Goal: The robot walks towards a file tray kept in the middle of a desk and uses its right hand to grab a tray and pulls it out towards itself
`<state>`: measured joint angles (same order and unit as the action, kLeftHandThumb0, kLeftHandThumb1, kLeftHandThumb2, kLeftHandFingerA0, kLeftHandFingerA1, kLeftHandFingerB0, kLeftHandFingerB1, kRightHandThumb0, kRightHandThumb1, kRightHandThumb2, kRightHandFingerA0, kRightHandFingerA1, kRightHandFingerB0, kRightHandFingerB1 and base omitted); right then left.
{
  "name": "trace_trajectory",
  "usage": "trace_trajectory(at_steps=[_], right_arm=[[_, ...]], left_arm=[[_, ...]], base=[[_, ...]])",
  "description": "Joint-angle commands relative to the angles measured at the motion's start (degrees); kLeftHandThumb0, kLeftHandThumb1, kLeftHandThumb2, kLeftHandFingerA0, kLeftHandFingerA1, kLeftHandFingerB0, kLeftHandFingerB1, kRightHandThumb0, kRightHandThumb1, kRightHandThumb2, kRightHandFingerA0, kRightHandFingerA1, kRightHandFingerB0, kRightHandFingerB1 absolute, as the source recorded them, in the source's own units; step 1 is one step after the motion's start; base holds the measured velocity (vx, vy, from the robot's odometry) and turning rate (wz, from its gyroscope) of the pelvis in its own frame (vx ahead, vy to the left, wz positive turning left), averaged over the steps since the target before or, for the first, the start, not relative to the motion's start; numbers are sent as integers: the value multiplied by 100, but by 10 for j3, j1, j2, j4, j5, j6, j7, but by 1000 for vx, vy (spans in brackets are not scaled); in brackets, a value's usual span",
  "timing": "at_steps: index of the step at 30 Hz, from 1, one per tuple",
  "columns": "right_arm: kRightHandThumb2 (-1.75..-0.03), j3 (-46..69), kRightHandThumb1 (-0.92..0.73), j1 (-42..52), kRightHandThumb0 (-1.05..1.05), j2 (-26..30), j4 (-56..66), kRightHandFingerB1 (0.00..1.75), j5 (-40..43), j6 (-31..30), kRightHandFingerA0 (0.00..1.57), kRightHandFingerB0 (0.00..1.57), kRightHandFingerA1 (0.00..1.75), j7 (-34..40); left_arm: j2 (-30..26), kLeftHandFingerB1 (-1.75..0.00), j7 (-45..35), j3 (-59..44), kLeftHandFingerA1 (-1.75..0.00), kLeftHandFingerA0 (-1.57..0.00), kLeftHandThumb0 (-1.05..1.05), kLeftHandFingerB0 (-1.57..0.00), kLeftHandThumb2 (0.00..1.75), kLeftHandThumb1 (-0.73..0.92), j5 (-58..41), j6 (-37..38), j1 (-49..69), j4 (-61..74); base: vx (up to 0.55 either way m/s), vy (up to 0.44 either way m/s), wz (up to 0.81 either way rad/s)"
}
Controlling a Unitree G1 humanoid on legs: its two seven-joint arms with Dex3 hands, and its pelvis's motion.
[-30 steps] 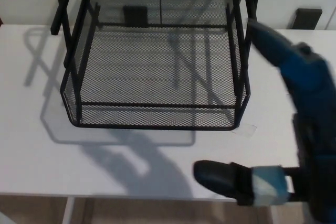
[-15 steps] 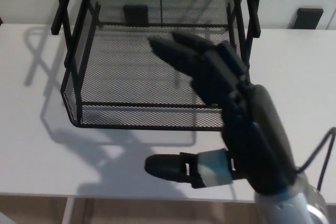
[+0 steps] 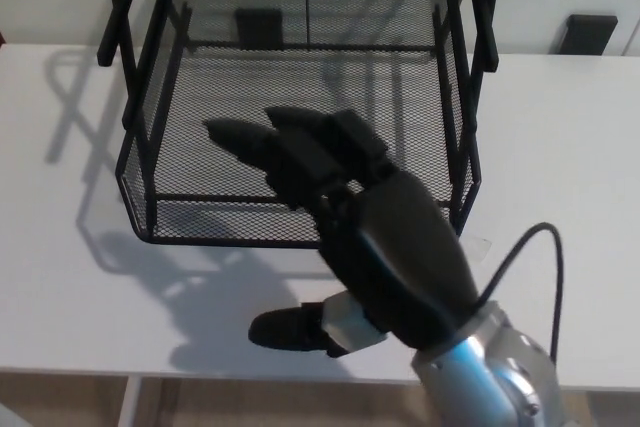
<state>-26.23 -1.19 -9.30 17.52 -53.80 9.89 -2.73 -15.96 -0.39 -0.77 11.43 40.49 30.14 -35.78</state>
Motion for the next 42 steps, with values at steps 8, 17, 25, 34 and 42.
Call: trace_trajectory(at_steps=[8,17,25,34,42], right_arm=[[-68,-152,-31,-58,-60,-12,-195,36,-500,-317,0,0,43,31],[-65,-170,-31,-48,-66,-17,-177,31,-510,-334,0,1,33,36],[-74,-177,-32,-48,-94,-17,-144,25,-505,-335,0,2,25,63],[-70,-201,-25,-42,-84,-7,-100,12,-501,-324,0,0,30,86],[-68,-192,-31,-46,-86,-4,-140,30,-491,-352,0,2,27,83]], left_arm=[[-52,-38,-50,1,-42,-58,-32,-45,56,56,6,-82,23,48],[-67,-47,-58,12,-49,-51,-41,-43,70,47,31,-92,34,75],[-73,-39,-60,19,-41,-58,-35,-48,56,55,43,-89,27,68],[-80,-39,-65,29,-41,-59,-34,-50,56,55,45,-90,25,60],[-90,-39,-67,40,-43,-61,-38,-50,56,55,44,-96,31,68]], base=[[0,0,0],[0,0,0],[0,0,0],[0,0,0],[0,0,0]])
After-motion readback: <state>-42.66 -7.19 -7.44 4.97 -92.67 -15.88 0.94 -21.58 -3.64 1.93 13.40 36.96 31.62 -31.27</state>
